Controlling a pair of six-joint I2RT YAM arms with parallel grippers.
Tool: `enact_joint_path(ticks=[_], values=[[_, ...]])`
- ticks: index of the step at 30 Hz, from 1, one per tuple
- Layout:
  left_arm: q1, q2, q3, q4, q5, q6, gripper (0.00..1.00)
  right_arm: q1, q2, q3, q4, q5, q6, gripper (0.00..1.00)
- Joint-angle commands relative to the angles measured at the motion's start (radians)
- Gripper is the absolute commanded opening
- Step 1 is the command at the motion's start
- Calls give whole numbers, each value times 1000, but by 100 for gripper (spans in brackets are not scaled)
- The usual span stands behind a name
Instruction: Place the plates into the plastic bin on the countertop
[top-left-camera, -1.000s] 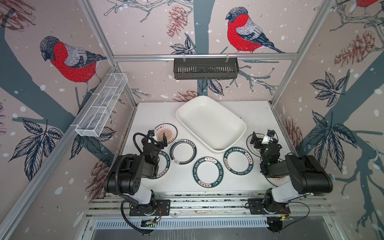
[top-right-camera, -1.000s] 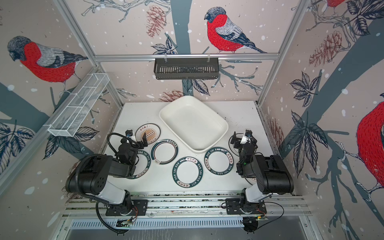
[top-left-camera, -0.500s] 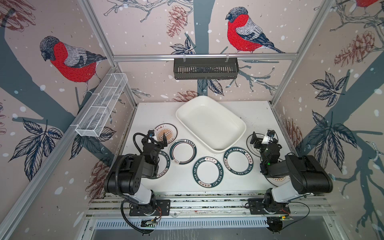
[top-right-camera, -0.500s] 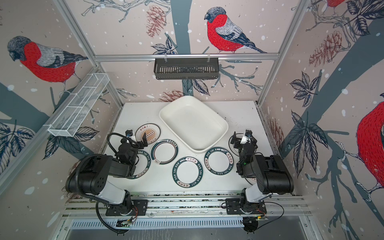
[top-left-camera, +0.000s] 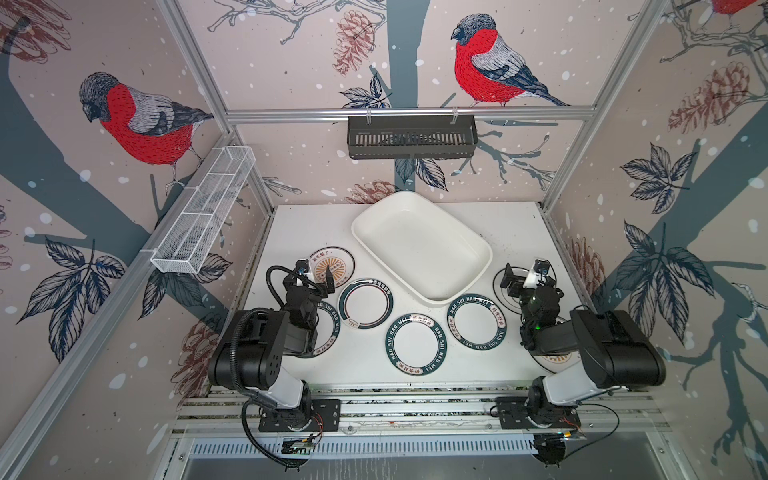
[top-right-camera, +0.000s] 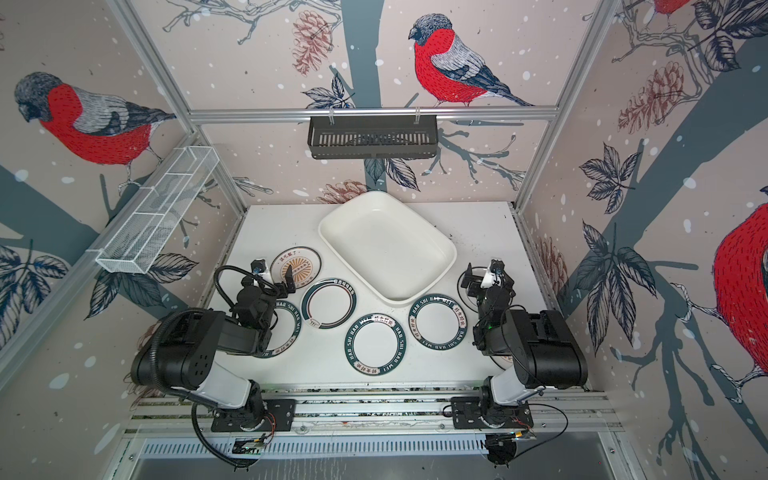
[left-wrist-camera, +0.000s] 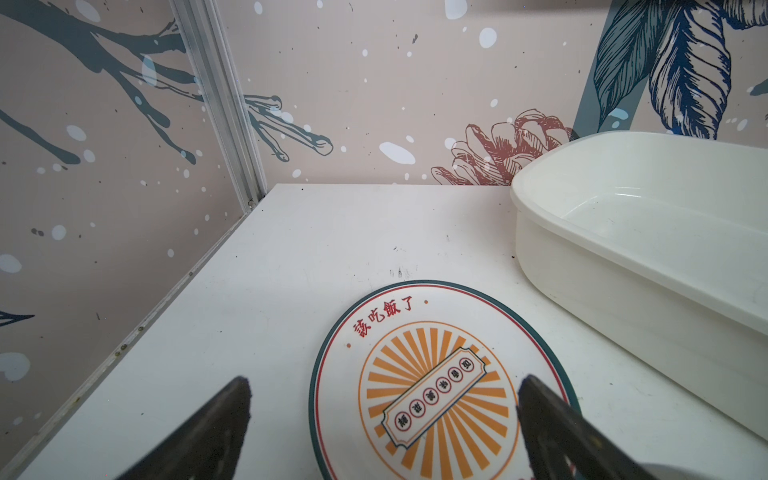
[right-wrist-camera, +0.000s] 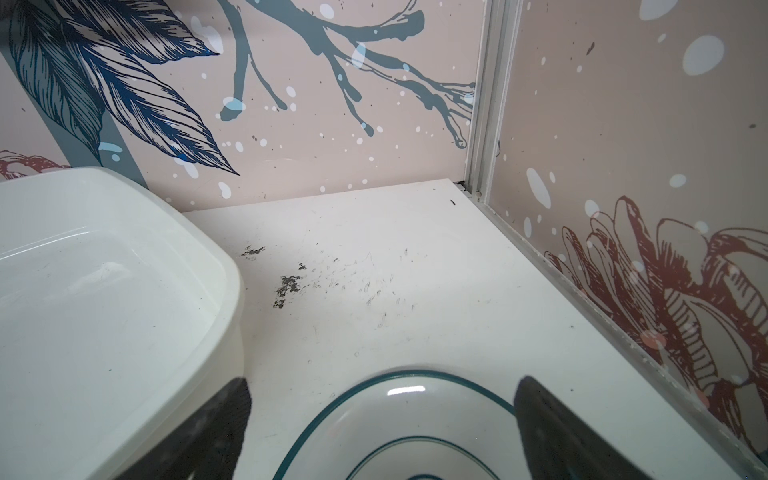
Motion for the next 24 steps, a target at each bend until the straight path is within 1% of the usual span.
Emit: enact_joint_path(ticks=[1,10,13,14,15,16,18,21,24], values=[[0,0,4,17,-4,5,99,1,1,3,17,10,-14,99],[-1,-3,1,20,-8,5,98,-1,2,5,14,8,-13,100],[0,-26,12,-14,-17,3,98,1,-1,2,18,13,-13,100],[-1,-38,20,-36,-9,7,98,7,-4,0,23,47,-5,99],[-2,-49,28,-64,3,10,98,16,-14,-8,28,142,16,100],[0,-59,39,-93,12,12,98,14,-30,-15,27,186,35,100],[-1,-70,66,-153,13,11,98,6,-62,-3,-20,173,40,99],[-1,-107,113,-276,0,6,98,14,-111,37,-131,218,46,99],[0,-153,151,-383,34,9,98,19,-170,81,-251,252,51,100]])
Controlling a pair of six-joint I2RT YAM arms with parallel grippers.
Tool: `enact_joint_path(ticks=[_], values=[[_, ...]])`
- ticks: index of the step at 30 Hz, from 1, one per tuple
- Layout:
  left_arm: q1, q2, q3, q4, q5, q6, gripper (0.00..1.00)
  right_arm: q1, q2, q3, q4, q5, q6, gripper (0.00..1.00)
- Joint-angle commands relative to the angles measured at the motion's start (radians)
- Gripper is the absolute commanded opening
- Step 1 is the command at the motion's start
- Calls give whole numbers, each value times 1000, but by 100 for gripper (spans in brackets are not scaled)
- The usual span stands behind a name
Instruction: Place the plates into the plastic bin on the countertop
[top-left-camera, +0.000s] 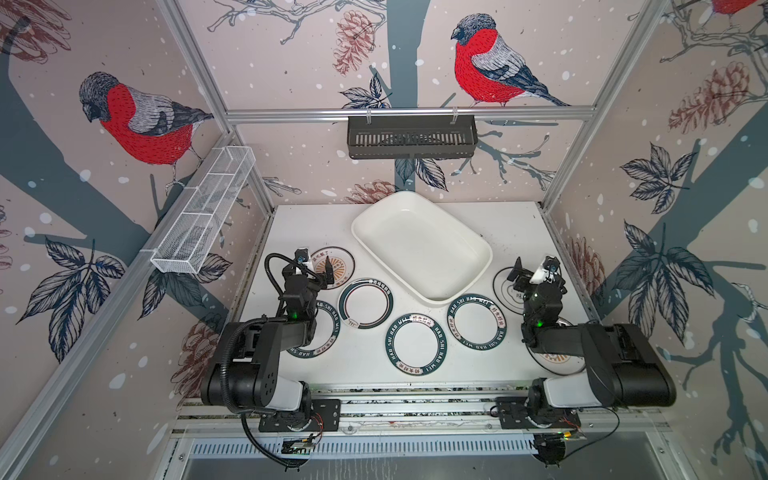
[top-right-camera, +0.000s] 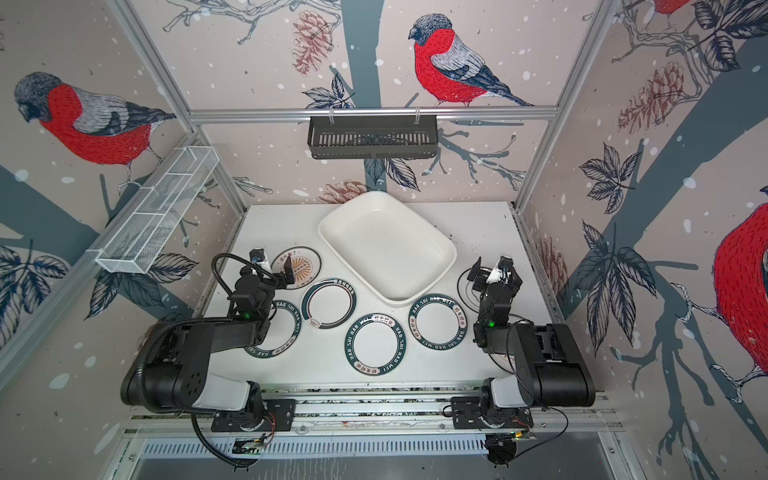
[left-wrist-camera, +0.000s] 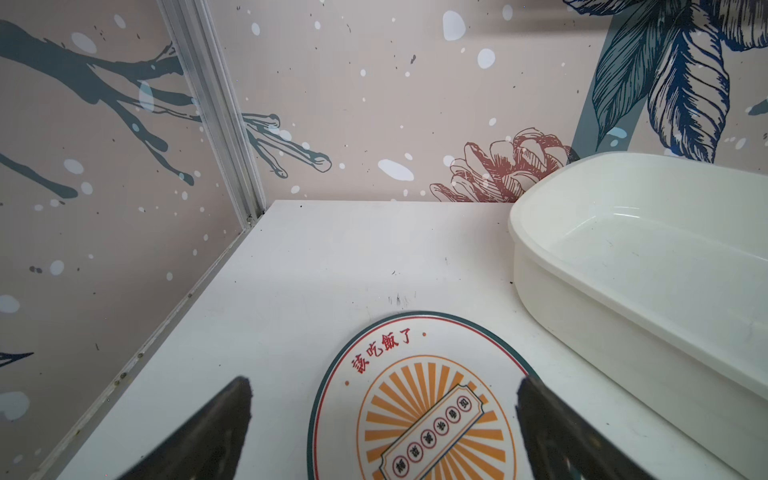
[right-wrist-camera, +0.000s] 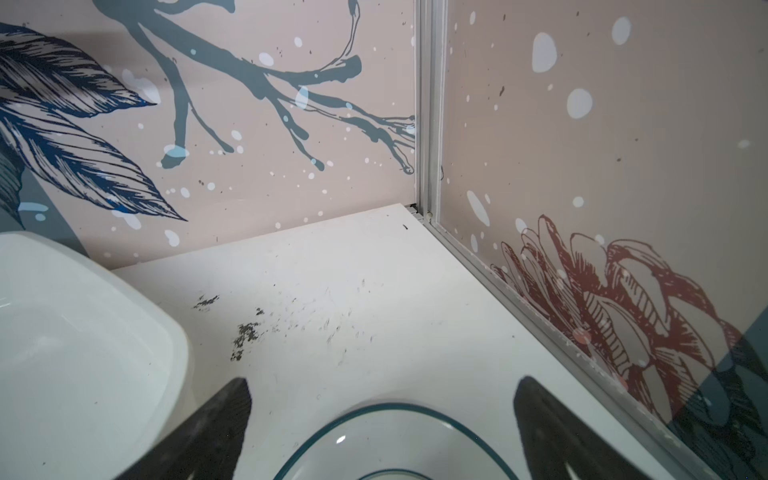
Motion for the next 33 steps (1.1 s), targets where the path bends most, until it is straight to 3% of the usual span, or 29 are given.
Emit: enact_joint_path(ticks=[1,5,8,9,13,21,26,33], values=[[-1,-45,50,-182,44,12,98,15,-56,43,-150,102,20,100],[-1,-96,130,-376,90,34,99,33,-138,134,-378,206,103,100],[-2,-125,201,-527,102,43,99,44,-190,245,-659,259,246,100],[-2,-131,231,-589,111,47,98,48,-198,282,-775,258,295,100],[-2,-135,344,-795,179,72,98,48,-228,349,-952,195,366,100],[-3,-93,574,-1120,303,152,98,-43,-297,345,-1050,-151,458,100],[-2,-70,682,-1235,357,179,98,-105,-272,377,-1154,-235,482,100],[-6,-36,806,-1347,409,197,98,-255,-243,367,-1179,-454,508,100]])
